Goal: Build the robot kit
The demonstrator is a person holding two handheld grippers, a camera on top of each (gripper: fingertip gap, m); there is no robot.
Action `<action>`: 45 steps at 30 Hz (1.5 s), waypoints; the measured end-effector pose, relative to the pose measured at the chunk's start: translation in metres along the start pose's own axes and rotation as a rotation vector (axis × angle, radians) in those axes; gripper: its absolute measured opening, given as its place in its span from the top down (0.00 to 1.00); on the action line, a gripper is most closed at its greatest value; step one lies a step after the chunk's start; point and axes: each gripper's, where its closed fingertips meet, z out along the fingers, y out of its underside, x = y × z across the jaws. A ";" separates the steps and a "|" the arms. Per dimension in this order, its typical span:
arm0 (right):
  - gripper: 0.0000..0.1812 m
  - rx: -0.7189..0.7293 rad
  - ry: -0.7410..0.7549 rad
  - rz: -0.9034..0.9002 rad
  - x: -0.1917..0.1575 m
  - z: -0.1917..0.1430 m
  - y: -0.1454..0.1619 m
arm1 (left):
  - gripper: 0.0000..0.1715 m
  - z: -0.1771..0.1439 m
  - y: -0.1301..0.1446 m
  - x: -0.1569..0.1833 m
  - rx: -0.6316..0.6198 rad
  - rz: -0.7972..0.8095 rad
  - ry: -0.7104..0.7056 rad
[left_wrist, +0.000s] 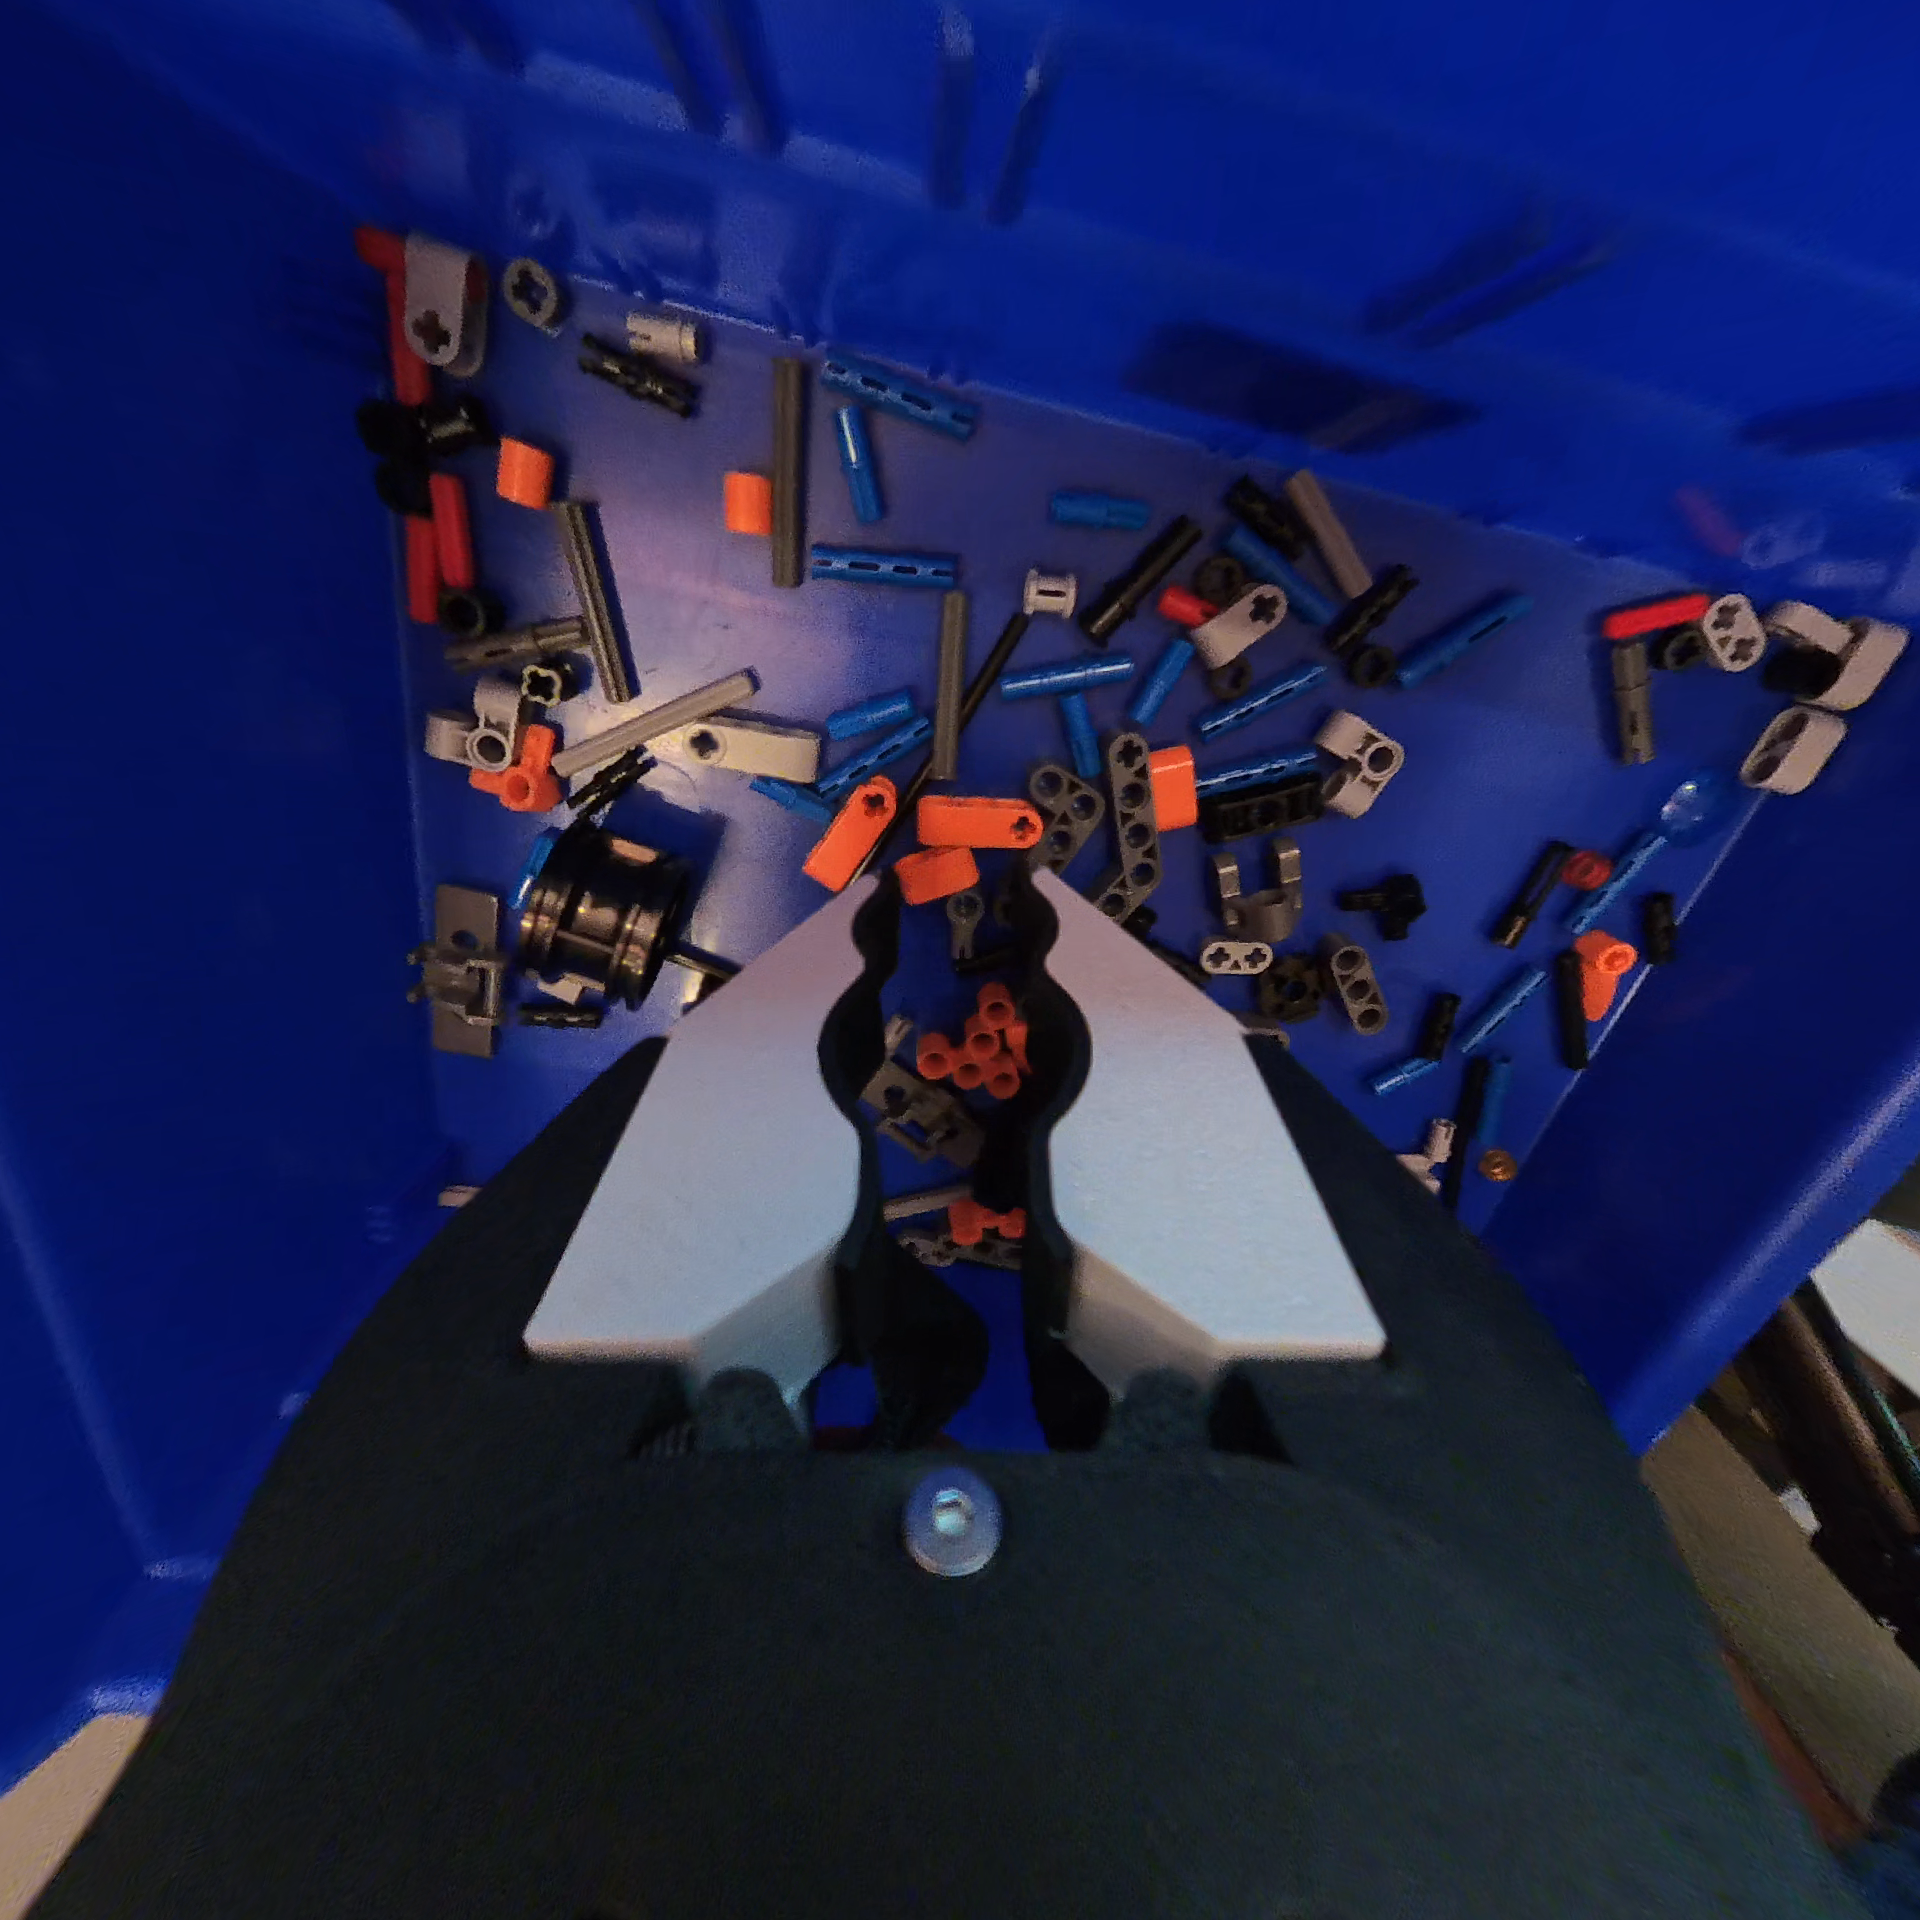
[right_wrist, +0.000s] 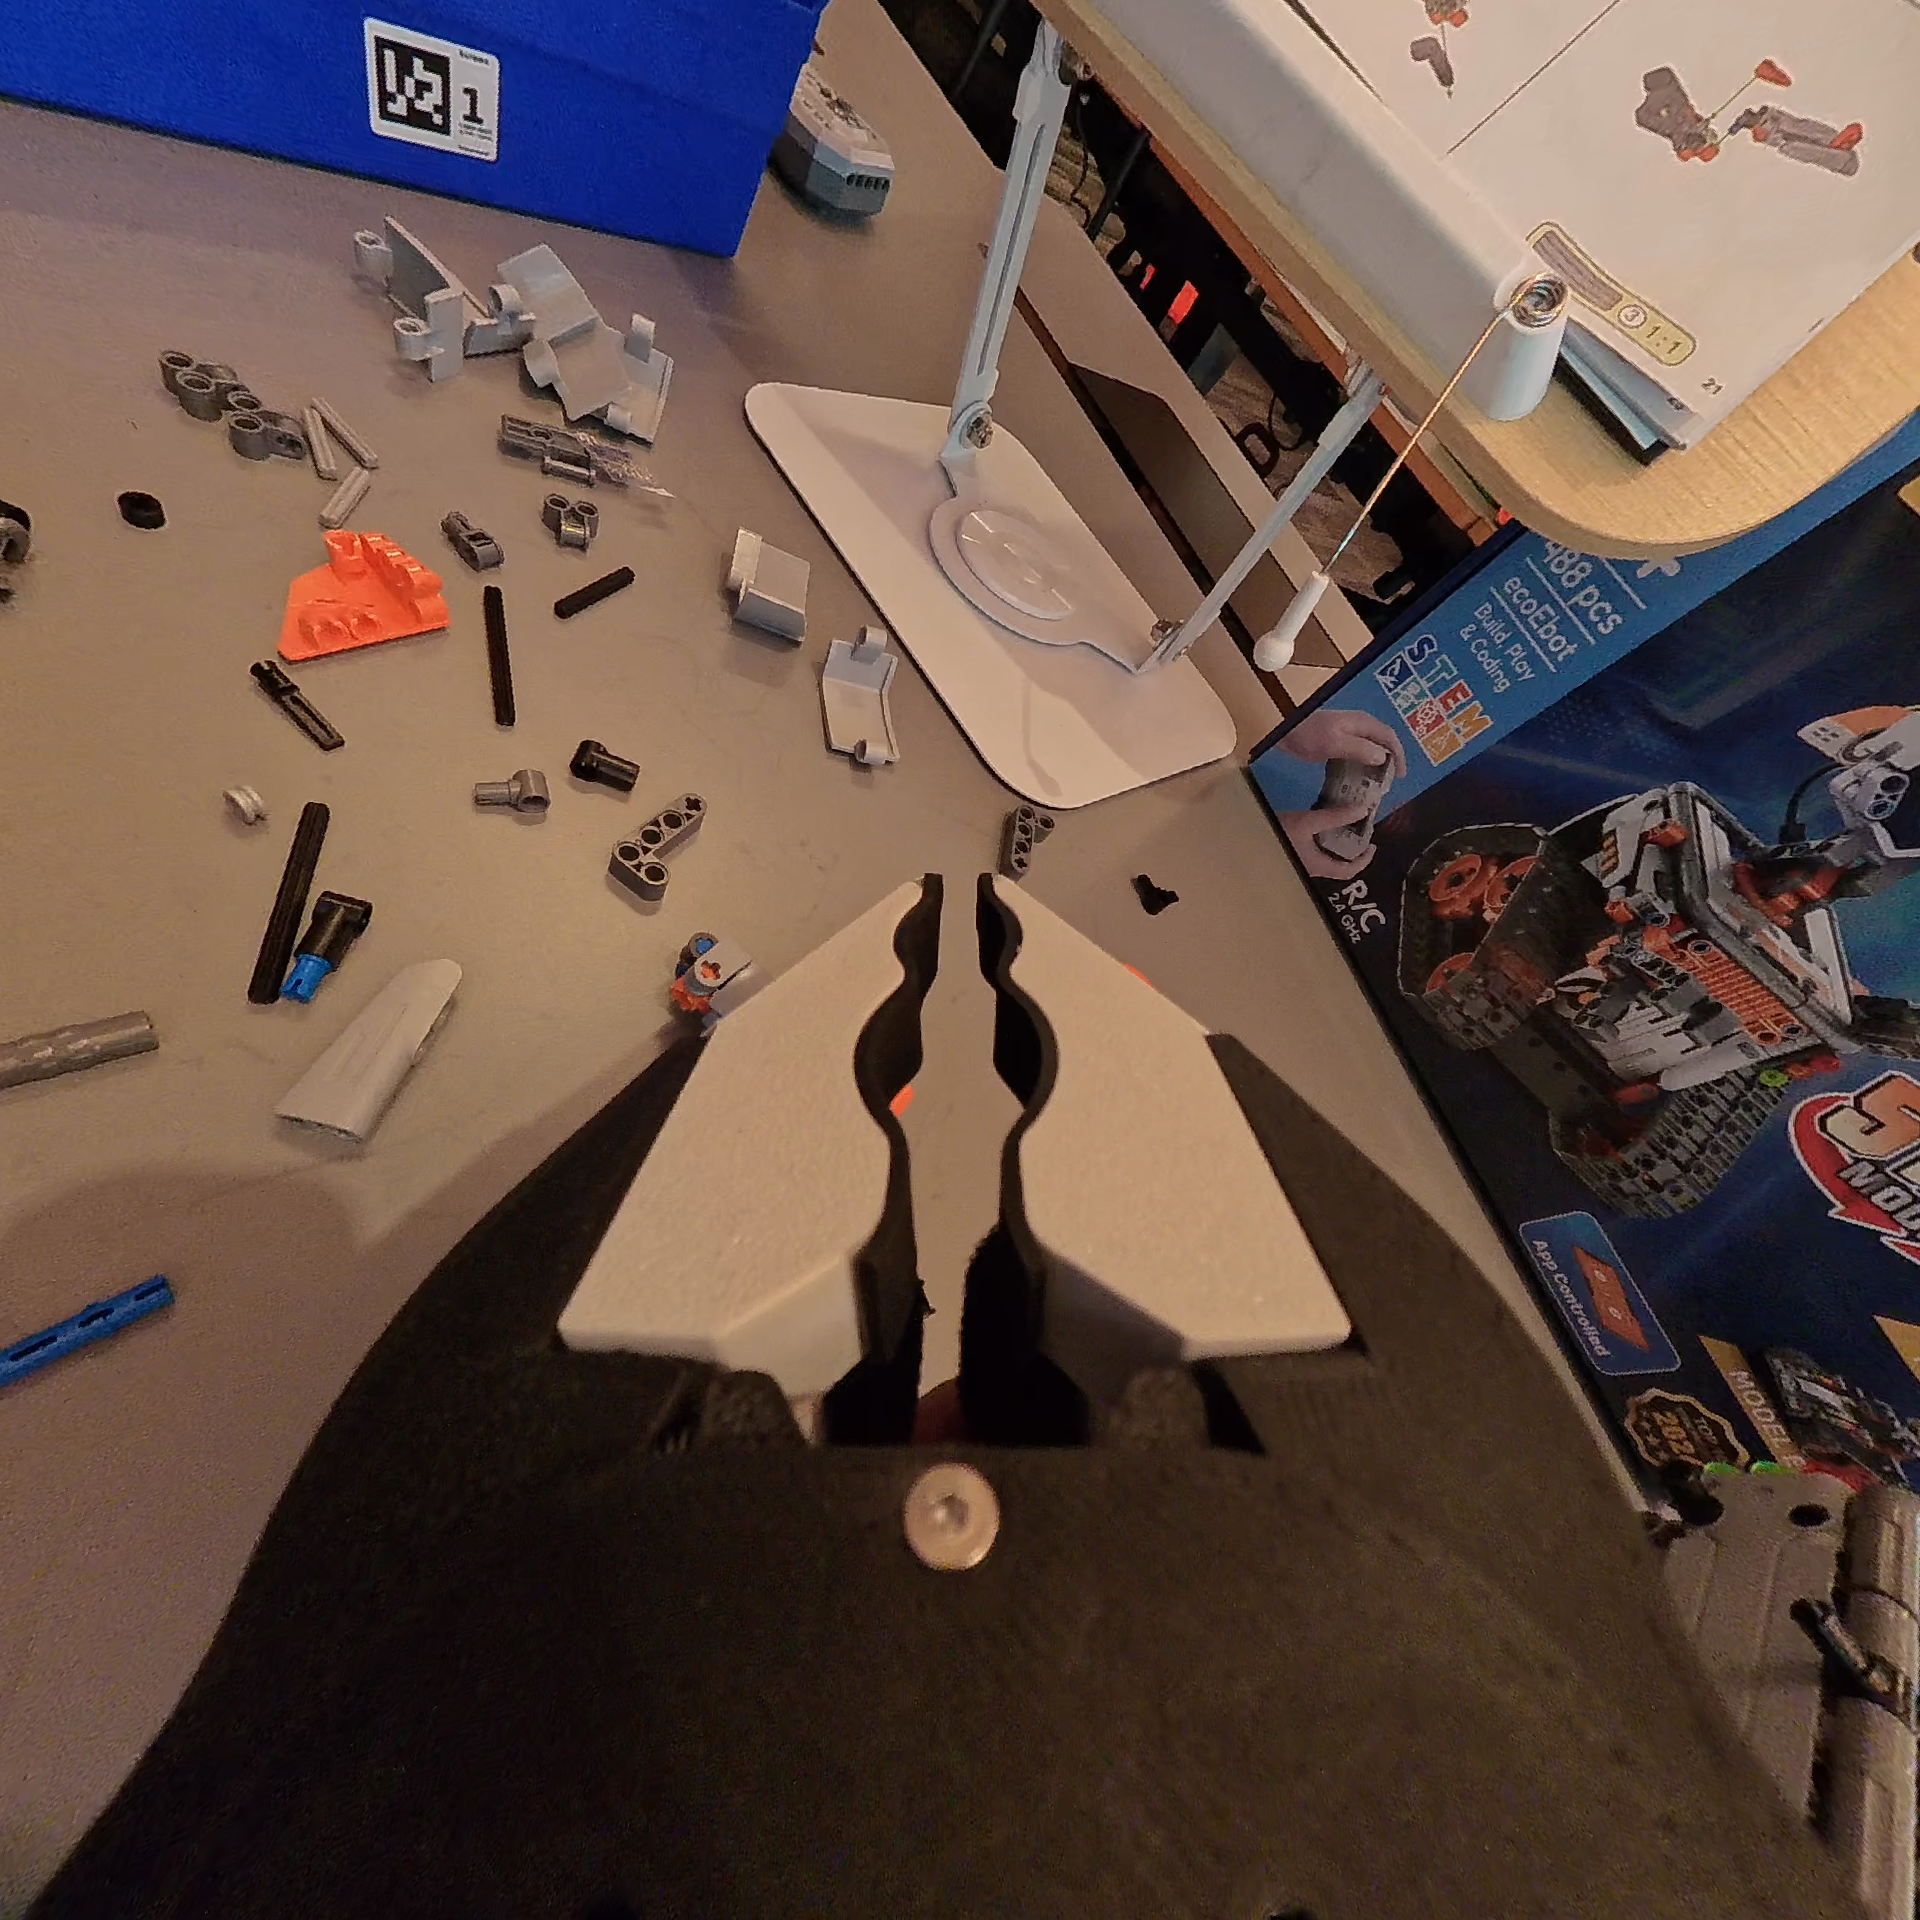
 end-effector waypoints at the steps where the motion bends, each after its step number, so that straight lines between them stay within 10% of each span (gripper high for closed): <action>1: 0.97 0.000 0.000 0.001 0.000 0.000 0.000 | 0.88 0.000 0.000 -0.002 0.004 -0.015 -0.001; 27: 0.97 0.013 0.009 -0.003 0.002 -0.004 -0.004 | 0.91 -0.021 -0.003 -0.009 0.033 -0.084 -0.103; 35: 0.97 0.011 0.003 -0.005 0.000 -0.002 -0.004 | 0.91 -0.105 -0.112 0.062 0.242 0.215 -0.192; 40: 0.97 0.020 0.007 -0.011 0.000 -0.005 -0.007 | 0.91 -0.050 -0.168 0.122 0.113 0.453 -0.092; 45: 0.97 0.033 0.007 -0.019 0.000 -0.009 -0.010 | 0.91 0.007 -0.168 0.146 -0.065 0.563 0.001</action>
